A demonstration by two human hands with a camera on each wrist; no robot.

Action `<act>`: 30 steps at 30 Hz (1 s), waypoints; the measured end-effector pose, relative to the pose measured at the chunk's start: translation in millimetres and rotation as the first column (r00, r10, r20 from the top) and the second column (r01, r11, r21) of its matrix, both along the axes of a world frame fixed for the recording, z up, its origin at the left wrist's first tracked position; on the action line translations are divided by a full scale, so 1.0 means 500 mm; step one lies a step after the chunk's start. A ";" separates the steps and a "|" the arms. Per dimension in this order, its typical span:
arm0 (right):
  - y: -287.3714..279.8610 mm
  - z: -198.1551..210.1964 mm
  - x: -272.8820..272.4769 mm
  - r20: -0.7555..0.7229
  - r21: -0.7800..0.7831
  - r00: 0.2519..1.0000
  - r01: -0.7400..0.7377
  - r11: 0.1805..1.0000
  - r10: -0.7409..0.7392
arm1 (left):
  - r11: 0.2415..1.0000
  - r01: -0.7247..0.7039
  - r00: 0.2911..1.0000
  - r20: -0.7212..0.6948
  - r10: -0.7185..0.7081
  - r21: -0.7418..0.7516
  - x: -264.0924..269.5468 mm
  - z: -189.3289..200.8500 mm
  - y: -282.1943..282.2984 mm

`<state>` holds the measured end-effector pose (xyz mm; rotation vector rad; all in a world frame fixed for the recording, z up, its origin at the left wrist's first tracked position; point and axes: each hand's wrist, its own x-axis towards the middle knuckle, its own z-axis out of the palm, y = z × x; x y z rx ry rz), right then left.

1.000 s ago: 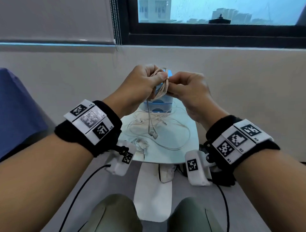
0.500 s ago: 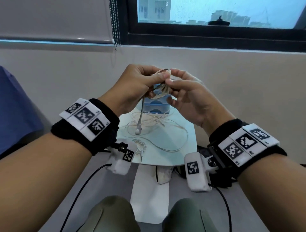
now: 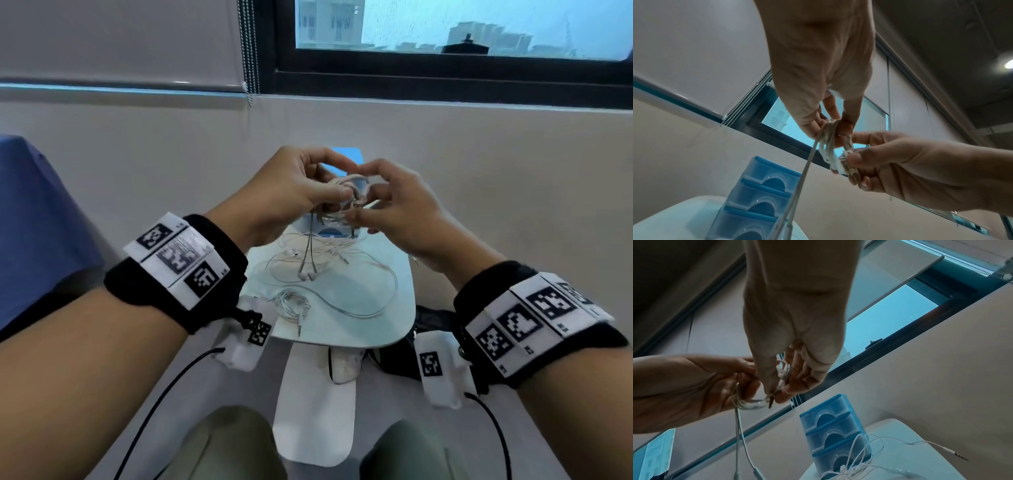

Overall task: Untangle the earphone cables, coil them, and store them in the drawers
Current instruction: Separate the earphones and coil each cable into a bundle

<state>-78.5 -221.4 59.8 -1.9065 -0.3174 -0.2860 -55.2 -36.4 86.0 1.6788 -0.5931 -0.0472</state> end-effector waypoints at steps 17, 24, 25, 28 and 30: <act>-0.064 -0.030 0.028 -0.182 -0.403 0.983 -0.051 0.914 -0.026 | 0.980 -0.077 0.989 0.136 0.053 0.182 0.047 -0.071 -0.074; -0.050 0.007 0.052 -0.148 -0.448 0.987 -0.006 0.894 -0.067 | 0.974 0.038 0.995 0.079 -0.057 0.222 0.057 -0.048 -0.069; -0.049 0.014 0.052 -0.153 -0.454 0.987 -0.026 0.891 -0.049 | 0.976 0.049 0.995 0.070 -0.065 0.210 0.059 -0.045 -0.068; -0.053 0.038 0.054 -0.171 -0.447 0.985 -0.065 0.892 -0.014 | 0.983 0.067 0.995 0.058 -0.078 0.171 0.061 -0.040 -0.061; -0.060 0.052 0.055 -0.166 -0.431 0.985 -0.036 0.902 -0.040 | 0.984 0.068 0.996 0.050 -0.077 0.162 0.061 -0.040 -0.053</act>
